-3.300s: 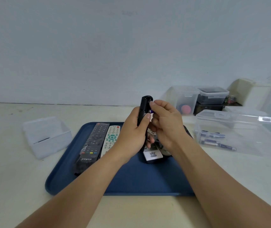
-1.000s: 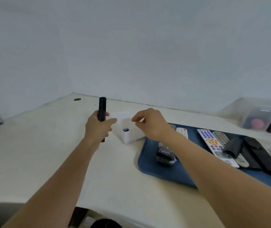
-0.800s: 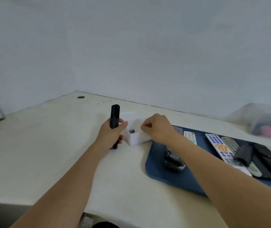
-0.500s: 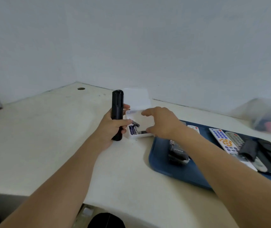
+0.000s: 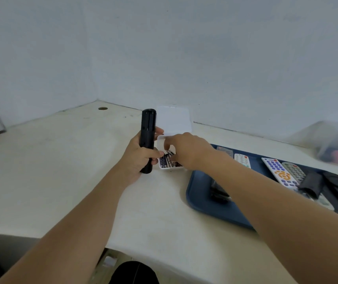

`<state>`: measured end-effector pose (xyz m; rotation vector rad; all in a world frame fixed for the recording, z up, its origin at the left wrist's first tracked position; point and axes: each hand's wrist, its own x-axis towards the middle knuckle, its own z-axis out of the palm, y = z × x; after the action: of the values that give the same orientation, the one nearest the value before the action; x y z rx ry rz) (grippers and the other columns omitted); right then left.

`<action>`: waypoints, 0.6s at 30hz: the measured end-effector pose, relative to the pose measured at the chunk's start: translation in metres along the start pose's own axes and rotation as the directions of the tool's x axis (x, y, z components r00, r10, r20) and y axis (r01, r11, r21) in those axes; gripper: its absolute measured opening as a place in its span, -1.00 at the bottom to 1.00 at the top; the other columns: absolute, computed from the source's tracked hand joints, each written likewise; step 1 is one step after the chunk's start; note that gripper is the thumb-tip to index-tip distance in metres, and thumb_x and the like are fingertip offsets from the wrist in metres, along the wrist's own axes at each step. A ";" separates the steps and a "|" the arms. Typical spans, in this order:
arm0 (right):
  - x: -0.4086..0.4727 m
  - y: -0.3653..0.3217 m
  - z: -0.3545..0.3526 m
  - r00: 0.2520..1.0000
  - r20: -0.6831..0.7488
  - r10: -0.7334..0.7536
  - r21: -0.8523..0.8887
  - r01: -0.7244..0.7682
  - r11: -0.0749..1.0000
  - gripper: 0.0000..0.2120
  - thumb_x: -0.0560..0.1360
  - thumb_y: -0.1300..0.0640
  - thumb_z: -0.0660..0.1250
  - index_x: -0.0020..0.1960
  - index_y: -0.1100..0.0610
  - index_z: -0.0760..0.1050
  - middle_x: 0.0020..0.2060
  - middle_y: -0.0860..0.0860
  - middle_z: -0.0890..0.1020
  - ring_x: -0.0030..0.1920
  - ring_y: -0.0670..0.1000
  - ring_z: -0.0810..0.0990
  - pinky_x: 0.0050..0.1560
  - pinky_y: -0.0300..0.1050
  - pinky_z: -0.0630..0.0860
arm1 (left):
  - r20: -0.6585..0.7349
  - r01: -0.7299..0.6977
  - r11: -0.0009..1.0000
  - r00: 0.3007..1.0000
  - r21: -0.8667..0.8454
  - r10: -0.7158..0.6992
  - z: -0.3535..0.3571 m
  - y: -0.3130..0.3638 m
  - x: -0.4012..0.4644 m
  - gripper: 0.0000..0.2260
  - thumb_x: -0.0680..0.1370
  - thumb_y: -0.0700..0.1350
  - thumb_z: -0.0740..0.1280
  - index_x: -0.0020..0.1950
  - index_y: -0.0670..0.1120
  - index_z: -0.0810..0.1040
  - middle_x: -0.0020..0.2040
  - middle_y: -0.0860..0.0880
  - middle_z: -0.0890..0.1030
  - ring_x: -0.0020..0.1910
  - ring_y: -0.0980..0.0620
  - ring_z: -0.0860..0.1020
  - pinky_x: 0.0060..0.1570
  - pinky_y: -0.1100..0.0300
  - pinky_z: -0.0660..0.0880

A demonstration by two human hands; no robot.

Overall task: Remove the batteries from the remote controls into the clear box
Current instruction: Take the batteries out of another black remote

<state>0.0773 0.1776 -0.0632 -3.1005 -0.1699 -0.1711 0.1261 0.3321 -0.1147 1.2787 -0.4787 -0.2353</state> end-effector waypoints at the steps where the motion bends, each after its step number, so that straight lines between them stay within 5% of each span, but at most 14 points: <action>1: 0.000 0.003 -0.001 1.000 0.008 0.000 0.020 0.000 1.000 -0.73 0.57 0.18 0.32 0.25 -0.02 0.51 -0.05 0.04 0.58 -0.11 0.09 0.59 -0.15 -0.04 0.51 | -0.003 -0.002 1.000 1.000 0.004 0.002 0.001 0.001 -0.001 -0.49 0.27 -0.44 0.41 0.12 0.00 0.61 0.09 -0.04 0.61 -0.42 0.00 0.38 -0.44 0.20 0.40; 6: -0.010 0.020 -0.010 0.997 0.033 -0.066 0.089 0.063 0.994 -0.51 0.53 0.34 0.32 0.39 -0.02 0.47 0.12 0.04 0.59 -0.14 -0.02 0.55 -0.09 -0.13 0.53 | -0.025 -0.063 0.993 0.997 0.104 0.066 0.002 0.002 -0.005 -0.51 0.28 -0.45 0.41 0.10 -0.02 0.59 -0.07 -0.09 0.63 -0.46 -0.01 0.39 -0.39 0.15 0.40; 8: -0.018 0.028 -0.012 0.994 0.028 -0.103 0.053 0.102 0.993 -0.54 0.52 0.31 0.36 0.36 -0.04 0.50 0.13 0.00 0.60 -0.12 -0.04 0.51 -0.09 -0.17 0.45 | -0.028 -0.110 0.975 0.993 0.193 0.117 0.001 0.001 -0.007 -0.52 0.33 -0.51 0.38 0.07 -0.01 0.58 -0.21 -0.18 0.56 -0.47 -0.02 0.38 -0.35 0.10 0.36; 11: -0.029 0.028 -0.014 0.987 -0.008 -0.161 -0.047 0.160 0.986 -0.70 0.53 0.17 0.39 0.22 -0.07 0.56 0.08 -0.07 0.63 -0.12 -0.03 0.51 -0.12 -0.13 0.42 | -0.044 -0.159 0.939 0.983 0.304 0.180 0.002 0.000 -0.008 -0.51 0.36 -0.57 0.34 0.05 -0.02 0.56 -0.43 -0.01 0.49 -0.49 0.03 0.39 -0.42 0.24 0.37; 14: -0.032 0.016 -0.012 0.985 0.005 -0.172 -0.166 0.170 0.971 -0.81 0.52 0.15 0.36 0.11 -0.05 0.57 0.02 -0.03 0.61 -0.03 0.09 0.58 -0.05 0.01 0.54 | -0.040 -0.202 0.908 0.972 0.366 0.232 0.004 0.001 -0.008 -0.50 0.35 -0.60 0.32 0.12 -0.11 0.57 -0.43 0.11 0.50 -0.49 0.10 0.41 -0.40 0.34 0.39; 18: -0.030 0.005 -0.009 0.996 0.077 -0.040 -0.202 0.055 0.978 -0.74 0.49 0.31 0.28 0.07 0.03 0.59 -0.08 0.04 0.53 -0.23 0.09 0.49 -0.20 -0.07 0.44 | -0.027 -0.207 0.909 0.972 0.363 0.232 0.007 0.002 -0.010 -0.45 0.35 -0.60 0.32 0.17 -0.07 0.58 -0.40 0.12 0.50 -0.49 0.08 0.41 -0.36 0.30 0.40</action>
<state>0.0469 0.1687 -0.0582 -3.3112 -0.2437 -0.0814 0.1138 0.3311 -0.1133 1.5683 -0.6205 0.0930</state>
